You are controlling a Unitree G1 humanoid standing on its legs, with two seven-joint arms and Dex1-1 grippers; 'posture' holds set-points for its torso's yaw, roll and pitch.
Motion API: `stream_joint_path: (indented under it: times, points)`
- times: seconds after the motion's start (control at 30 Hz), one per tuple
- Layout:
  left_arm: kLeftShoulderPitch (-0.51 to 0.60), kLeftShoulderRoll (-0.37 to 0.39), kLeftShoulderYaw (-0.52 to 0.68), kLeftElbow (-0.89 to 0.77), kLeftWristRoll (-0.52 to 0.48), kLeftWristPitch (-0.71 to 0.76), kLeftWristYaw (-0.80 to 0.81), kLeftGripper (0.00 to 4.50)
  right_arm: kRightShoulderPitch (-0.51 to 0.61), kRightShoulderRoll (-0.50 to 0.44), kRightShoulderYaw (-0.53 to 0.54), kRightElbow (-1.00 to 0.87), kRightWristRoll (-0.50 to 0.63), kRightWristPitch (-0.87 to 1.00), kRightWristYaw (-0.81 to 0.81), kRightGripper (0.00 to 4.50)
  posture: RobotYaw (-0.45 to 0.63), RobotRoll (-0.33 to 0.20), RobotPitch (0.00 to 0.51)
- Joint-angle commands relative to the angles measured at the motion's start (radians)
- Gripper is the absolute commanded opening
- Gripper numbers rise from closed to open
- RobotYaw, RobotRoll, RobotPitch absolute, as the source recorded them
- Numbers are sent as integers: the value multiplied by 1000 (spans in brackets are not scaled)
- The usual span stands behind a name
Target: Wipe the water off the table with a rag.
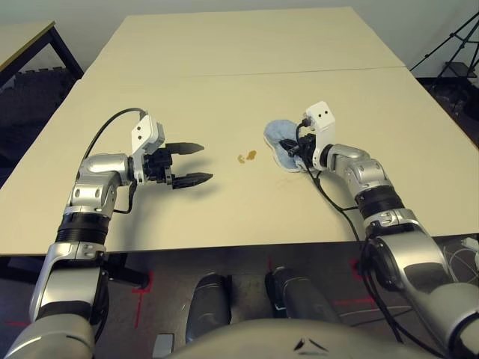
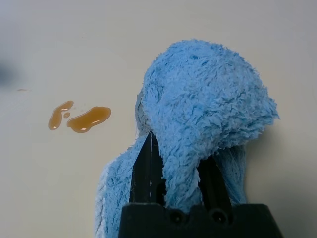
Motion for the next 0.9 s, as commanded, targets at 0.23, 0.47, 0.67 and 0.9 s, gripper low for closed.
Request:
stream_joint_path:
  times: [0.23, 0.47, 0.67, 0.9]
  points:
    - [10, 15, -1, 2, 7, 3, -11, 4500, -60, -164, -34, 201, -43, -67, -42, 74, -194, 0, 78]
    - [10, 23, 5, 10, 4, -1, -12, 4500, -104, -317, -73, 292, -45, -129, -50, 74, -192, 0, 79]
    - [24, 40, 16, 10, 1, -2, -13, 4500, -122, -385, -125, 258, 0, -111, -32, 74, -187, 0, 81]
    - [53, 70, 39, 3, -4, 4, -13, 4500, -73, -247, -122, -77, 121, 123, 16, 74, -173, 0, 85]
